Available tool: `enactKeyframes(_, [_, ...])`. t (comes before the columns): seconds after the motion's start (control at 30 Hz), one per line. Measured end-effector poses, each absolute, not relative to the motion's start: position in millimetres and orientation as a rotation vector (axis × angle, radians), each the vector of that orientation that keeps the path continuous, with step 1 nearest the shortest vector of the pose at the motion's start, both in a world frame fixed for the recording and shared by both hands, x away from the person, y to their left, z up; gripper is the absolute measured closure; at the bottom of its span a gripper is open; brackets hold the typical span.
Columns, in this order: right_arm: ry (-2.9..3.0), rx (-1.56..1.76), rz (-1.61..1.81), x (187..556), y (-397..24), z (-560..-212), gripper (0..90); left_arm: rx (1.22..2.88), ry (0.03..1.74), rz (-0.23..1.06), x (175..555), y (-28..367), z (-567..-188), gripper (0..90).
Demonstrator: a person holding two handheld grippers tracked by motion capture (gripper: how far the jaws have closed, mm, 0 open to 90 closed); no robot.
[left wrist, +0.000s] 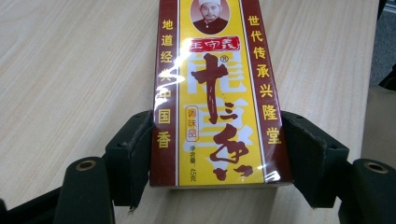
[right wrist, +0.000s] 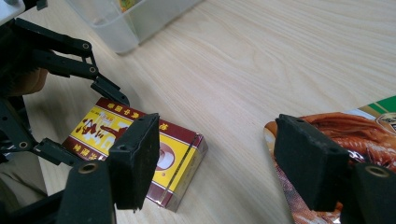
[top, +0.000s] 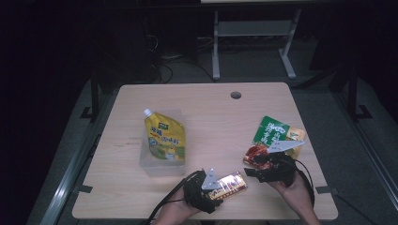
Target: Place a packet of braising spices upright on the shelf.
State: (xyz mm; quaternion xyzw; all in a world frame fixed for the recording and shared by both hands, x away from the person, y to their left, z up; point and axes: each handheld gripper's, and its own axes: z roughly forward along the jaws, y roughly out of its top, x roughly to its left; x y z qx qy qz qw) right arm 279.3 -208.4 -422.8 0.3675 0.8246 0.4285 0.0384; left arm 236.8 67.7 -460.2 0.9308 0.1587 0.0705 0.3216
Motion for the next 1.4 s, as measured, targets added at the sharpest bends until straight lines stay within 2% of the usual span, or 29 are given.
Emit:
enactKeyframes(0.73, [2.529,1.125,1.273,276,-207,-425,28.1,2.422,0.479,0.162,237,68,-460,32.0])
enactKeyframes(1.4, [2.548,1.189,1.284,280,-197,-426,22.4,2.339,0.55,0.239,242,79,-450,32.1])
